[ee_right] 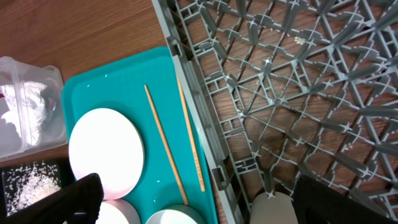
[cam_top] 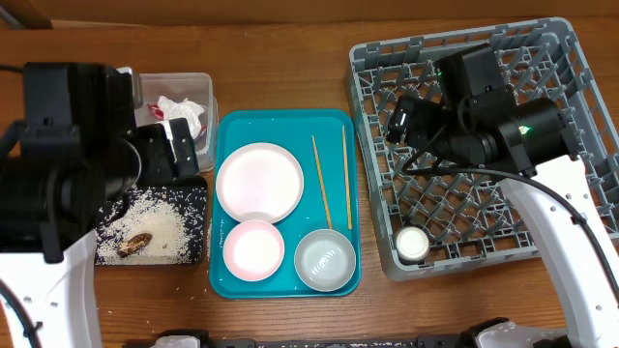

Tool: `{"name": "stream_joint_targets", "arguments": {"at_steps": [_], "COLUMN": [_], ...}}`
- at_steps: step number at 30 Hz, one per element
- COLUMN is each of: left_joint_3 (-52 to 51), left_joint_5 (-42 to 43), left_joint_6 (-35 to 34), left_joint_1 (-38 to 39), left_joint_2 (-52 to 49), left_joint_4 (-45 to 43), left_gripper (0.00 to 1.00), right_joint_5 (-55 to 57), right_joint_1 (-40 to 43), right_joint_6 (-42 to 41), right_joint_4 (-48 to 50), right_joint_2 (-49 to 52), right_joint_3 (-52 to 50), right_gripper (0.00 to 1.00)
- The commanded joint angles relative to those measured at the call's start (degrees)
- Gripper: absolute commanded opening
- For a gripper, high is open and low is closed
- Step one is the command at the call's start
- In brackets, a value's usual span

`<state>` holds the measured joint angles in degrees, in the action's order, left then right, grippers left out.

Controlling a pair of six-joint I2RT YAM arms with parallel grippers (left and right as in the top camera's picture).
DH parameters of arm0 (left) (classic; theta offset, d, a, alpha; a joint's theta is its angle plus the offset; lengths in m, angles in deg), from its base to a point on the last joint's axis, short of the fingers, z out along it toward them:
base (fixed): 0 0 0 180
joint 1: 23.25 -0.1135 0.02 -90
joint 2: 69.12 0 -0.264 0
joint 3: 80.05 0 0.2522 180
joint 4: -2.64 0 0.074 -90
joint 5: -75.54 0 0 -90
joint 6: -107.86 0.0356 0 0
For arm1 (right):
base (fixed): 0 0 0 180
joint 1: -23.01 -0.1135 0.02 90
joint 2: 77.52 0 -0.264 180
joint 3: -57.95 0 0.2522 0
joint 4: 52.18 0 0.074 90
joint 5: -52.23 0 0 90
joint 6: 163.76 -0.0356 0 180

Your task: Sort waste into correct bins and load items into the dishwasher

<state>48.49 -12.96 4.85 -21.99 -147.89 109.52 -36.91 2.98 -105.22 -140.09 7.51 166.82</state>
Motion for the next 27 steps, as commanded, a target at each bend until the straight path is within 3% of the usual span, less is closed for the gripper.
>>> {"name": "stream_joint_targets", "arguments": {"at_steps": [1, 8, 10, 12, 14, 16, 27], "left_joint_3": [0.6, 0.4, -0.9, -5.0, -13.8, -22.9, -72.7], "left_joint_5": [0.0, -3.1, -8.2, -7.5, -2.3, 0.0, 0.1], "left_joint_6": [1.2, 1.6, 2.7, 8.3, 14.8, 16.2, 11.1], "left_joint_1": [0.0, 0.2, 0.2, 0.3, 0.3, 0.3, 0.3], "left_joint_2": [0.1, 0.2, 2.4, 5.7, 11.3, 16.2, 48.4], "left_joint_4": [-0.1, -0.1, -6.7, -17.7, -32.0, -42.1, -68.2], "left_gripper": [1.00, 1.00, 1.00, 1.00, 1.00, 1.00, 1.00], "right_joint_5": [0.6, 0.6, 0.6, 0.6, 0.6, 0.6, 0.6], "right_joint_1": [-0.2, -0.2, -0.2, -0.2, -0.2, -0.2, -0.2], "right_joint_6": [0.2, 0.2, 0.2, 0.2, 0.2, 0.2, 0.2], "right_joint_4": [0.3, 0.3, 0.3, 0.3, 0.3, 0.3, 0.3], "right_joint_2": [0.0, 0.0, 0.0, 0.0, 0.0, 0.0, 0.0], "right_joint_3": [0.9, 0.9, 0.9, 0.9, 0.9, 0.9, 0.9], "right_gripper": [1.00, 1.00, 1.00, 1.00, 1.00, 1.00, 1.00]}}
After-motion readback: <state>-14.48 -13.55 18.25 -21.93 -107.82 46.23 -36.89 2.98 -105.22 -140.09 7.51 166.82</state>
